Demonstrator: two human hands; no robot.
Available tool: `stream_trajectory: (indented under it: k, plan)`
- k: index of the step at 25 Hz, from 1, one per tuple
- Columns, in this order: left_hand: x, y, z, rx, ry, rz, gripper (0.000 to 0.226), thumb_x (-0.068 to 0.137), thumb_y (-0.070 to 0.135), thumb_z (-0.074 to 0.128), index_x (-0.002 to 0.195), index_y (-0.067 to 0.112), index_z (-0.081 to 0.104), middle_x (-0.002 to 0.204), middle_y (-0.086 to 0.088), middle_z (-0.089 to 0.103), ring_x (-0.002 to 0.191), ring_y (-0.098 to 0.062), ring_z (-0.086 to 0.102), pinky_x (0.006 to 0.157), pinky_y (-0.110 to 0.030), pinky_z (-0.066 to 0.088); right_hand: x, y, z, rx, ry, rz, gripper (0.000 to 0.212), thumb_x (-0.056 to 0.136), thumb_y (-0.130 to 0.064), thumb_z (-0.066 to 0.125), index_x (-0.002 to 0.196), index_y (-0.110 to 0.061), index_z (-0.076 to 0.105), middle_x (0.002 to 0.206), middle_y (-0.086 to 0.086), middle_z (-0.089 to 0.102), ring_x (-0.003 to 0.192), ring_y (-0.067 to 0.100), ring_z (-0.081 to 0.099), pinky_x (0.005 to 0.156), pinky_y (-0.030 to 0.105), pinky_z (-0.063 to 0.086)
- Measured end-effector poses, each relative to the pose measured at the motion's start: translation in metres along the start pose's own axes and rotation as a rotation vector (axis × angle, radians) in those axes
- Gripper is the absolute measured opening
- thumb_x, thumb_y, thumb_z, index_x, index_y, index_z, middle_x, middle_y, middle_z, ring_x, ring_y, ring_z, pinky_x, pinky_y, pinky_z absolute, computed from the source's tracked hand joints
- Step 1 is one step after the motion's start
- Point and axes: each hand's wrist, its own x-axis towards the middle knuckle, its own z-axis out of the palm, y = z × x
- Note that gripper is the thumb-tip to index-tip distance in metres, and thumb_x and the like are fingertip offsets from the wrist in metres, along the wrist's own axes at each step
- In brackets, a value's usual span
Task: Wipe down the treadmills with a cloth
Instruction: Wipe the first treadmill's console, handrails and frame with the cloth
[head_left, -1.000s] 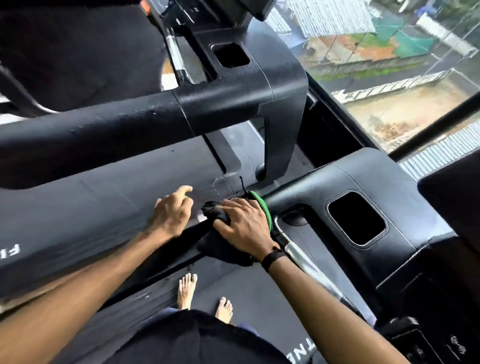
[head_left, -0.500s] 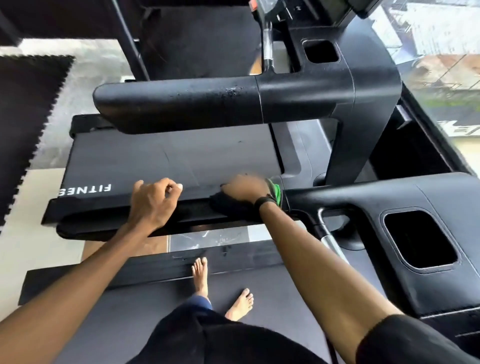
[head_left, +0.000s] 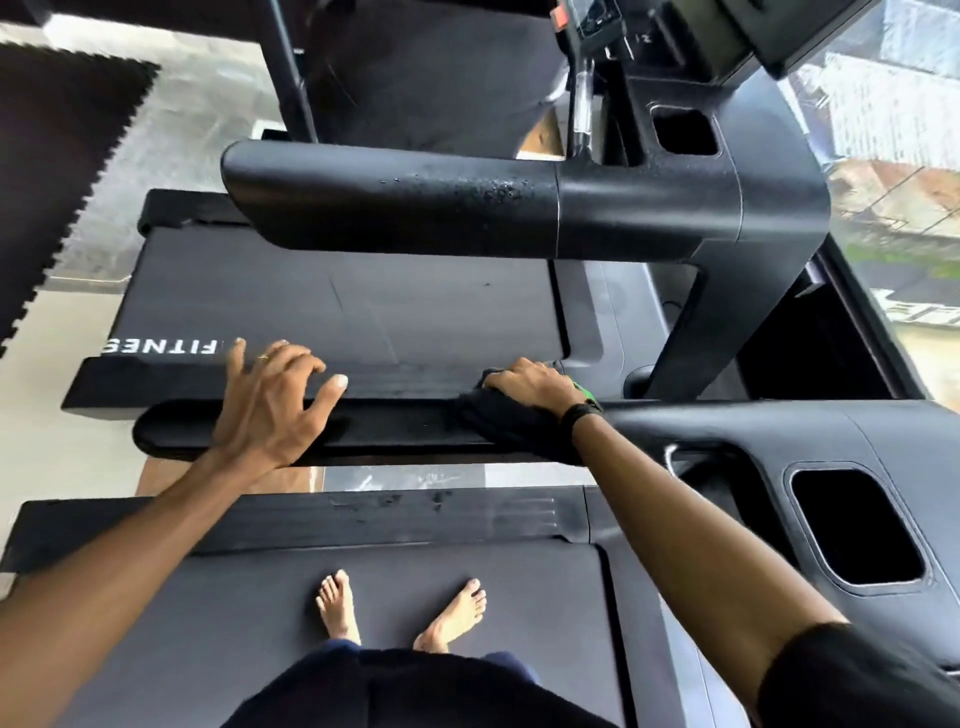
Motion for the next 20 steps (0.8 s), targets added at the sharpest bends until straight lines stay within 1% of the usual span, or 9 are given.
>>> stream_trajectory:
  k: [2,3,6,9,12,14,16,18,20]
  plan:
    - [0.000,0.002,0.001,-0.032,0.009,-0.009,0.061,0.092,0.058,0.033,0.101,0.010,0.070,0.118,-0.008,0.066,0.118,-0.027,0.058,0.114,-0.058,0.015,0.013,-0.016,-0.003,0.038,-0.111,0.049,0.063,0.094,-0.053,0.034,0.144,-0.018,0.049,0.155,0.012,0.039,0.141,0.034,0.036,0.113,0.043,0.027]
    - [0.000,0.001,0.000,-0.043,0.014,-0.019,0.061,0.092,0.059,0.033,0.102,0.011,0.070,0.120,-0.007,0.065,0.119,-0.026,0.057,0.114,-0.059,0.015,0.016,-0.029,-0.002,0.049,-0.155,0.062,0.060,0.098,-0.050,0.036,0.146,-0.016,0.046,0.157,0.009,0.036,0.144,0.031,0.032,0.117,0.044,0.023]
    - [-0.001,-0.003,-0.003,-0.078,0.000,-0.034,0.062,0.093,0.061,0.031,0.106,0.012,0.067,0.121,-0.006,0.063,0.117,-0.025,0.057,0.113,-0.064,0.012,0.025,-0.069,0.011,-0.003,-0.173,0.091,0.067,0.086,-0.060,0.037,0.139,-0.022,0.053,0.154,0.005,0.043,0.137,0.032,0.043,0.111,0.046,0.031]
    - [-0.002,0.000,-0.003,-0.111,-0.013,-0.012,0.065,0.092,0.063,0.027,0.106,0.012,0.065,0.120,-0.006,0.062,0.114,-0.027,0.058,0.112,-0.065,0.013,0.021,-0.093,0.029,0.021,0.020,0.088,0.057,0.093,-0.053,0.041,0.135,-0.017,0.055,0.144,0.013,0.053,0.131,0.035,0.050,0.098,0.040,0.037]
    - [-0.002,-0.006,-0.003,-0.172,-0.020,0.016,0.066,0.092,0.064,0.025,0.109,0.013,0.064,0.123,-0.005,0.061,0.116,-0.025,0.057,0.113,-0.065,0.012,-0.015,-0.101,0.046,-0.098,0.254,-0.062,0.058,0.088,-0.058,0.032,0.115,-0.021,0.067,0.121,0.013,0.065,0.112,0.036,0.060,0.078,0.036,0.036]
    - [-0.003,-0.009,-0.005,-0.228,0.000,0.052,0.064,0.092,0.063,0.026,0.110,0.014,0.064,0.125,-0.005,0.060,0.119,-0.025,0.056,0.114,-0.063,0.010,-0.041,-0.093,0.054,-0.068,0.439,-0.122,0.054,0.085,-0.056,0.033,0.101,-0.022,0.071,0.108,0.006,0.072,0.101,0.031,0.064,0.080,0.037,0.043]
    - [-0.005,-0.020,-0.010,-0.251,0.027,0.105,0.063,0.093,0.061,0.027,0.112,0.014,0.064,0.127,-0.006,0.059,0.120,-0.026,0.055,0.114,-0.061,0.010,-0.059,-0.078,0.053,-0.051,0.555,-0.126,0.049,0.085,-0.053,0.039,0.101,-0.022,0.072,0.107,-0.001,0.074,0.101,0.025,0.066,0.087,0.038,0.047]
    - [-0.008,-0.041,-0.015,-0.213,0.031,0.143,0.062,0.094,0.060,0.028,0.114,0.014,0.063,0.130,-0.008,0.058,0.118,-0.028,0.056,0.114,-0.060,0.011,-0.066,-0.066,0.043,-0.038,0.568,-0.024,0.042,0.089,-0.048,0.045,0.096,-0.016,0.072,0.107,0.007,0.074,0.102,0.031,0.065,0.085,0.037,0.047]
    - [-0.008,-0.064,-0.017,-0.137,0.018,0.135,0.063,0.094,0.060,0.027,0.114,0.011,0.062,0.130,-0.011,0.057,0.113,-0.031,0.060,0.112,-0.061,0.015,-0.056,-0.062,0.028,0.008,0.435,0.152,0.041,0.094,-0.046,0.046,0.097,-0.013,0.070,0.115,0.016,0.070,0.108,0.035,0.062,0.088,0.039,0.043]
